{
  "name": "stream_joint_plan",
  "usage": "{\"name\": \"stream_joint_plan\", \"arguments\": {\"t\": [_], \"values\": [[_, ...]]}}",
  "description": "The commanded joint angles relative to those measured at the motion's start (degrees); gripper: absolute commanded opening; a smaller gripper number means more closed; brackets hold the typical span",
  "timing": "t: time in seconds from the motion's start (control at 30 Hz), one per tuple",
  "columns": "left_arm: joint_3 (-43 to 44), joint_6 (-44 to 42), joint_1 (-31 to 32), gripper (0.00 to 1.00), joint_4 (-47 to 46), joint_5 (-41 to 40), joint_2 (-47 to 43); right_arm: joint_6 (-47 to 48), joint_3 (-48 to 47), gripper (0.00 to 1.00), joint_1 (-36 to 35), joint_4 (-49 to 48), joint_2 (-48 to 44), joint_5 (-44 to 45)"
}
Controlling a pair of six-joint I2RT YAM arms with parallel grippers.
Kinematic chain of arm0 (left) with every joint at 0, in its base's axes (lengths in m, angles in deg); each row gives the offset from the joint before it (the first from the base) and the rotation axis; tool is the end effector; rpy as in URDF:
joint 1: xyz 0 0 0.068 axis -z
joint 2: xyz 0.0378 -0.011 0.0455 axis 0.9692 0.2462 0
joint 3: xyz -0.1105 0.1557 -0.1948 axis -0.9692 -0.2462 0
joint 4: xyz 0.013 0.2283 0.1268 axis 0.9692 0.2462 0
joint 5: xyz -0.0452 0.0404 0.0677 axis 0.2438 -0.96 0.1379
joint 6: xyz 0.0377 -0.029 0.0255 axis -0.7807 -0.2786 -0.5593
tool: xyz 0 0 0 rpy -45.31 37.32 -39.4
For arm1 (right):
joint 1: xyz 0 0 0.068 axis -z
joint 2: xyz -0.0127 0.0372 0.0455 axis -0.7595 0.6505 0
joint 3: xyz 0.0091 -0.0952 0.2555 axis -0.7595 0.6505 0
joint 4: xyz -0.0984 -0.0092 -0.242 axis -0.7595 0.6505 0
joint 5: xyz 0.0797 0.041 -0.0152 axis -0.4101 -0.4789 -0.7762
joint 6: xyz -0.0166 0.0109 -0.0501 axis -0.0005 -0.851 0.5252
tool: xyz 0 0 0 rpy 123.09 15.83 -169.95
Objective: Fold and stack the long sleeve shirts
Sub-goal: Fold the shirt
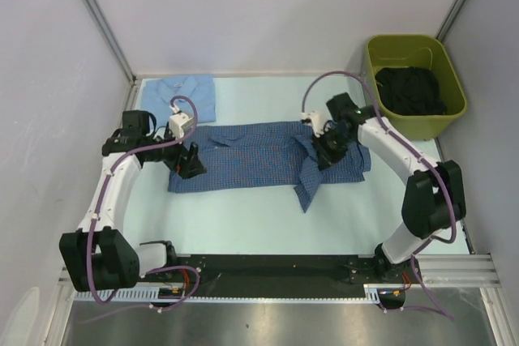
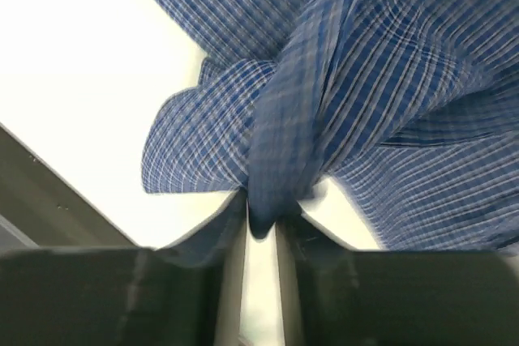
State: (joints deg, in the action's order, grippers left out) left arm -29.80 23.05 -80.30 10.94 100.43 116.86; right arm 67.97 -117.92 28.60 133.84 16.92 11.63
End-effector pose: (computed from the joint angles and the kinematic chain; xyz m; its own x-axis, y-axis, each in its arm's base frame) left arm 0.2298 -0.0068 0.2886 -0.5524 0.3490 -0.7570 0.7240 0.6510 -0.2282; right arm 0.2899 0.1244 0.2520 -0.6743 -0.6098 -0.4165 -0.7258 0.6512 0.2216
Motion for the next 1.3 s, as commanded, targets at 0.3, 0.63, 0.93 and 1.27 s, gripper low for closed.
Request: {"name": "stream_joint_plan", "arguments": {"t": [0.3,0.63,0.93,1.27], "values": [[1.3,4.4,0.4,0.99,-6.1,7.3,-5.6,-0.1,-17.1,0.68,-5.3,7.0,3.8,-9.2],[2.6,0.9,12.1,0.99,-6.9,-1.9,-6.1,-2.3,15.8,0.79,11.0,-9.7,-10.2,-18.1],[4.0,1.6,12.3,0.99,-7.1,-2.2,-5.0,-9.3,18.2,0.52,8.2,-16.4,-1.0,-14.5],[1.0,2.8,12.3,0.99,-8.8,-3.0,-6.8,-6.3,5.0,0.00,4.8,-4.9,-6.8,-6.2]]}}
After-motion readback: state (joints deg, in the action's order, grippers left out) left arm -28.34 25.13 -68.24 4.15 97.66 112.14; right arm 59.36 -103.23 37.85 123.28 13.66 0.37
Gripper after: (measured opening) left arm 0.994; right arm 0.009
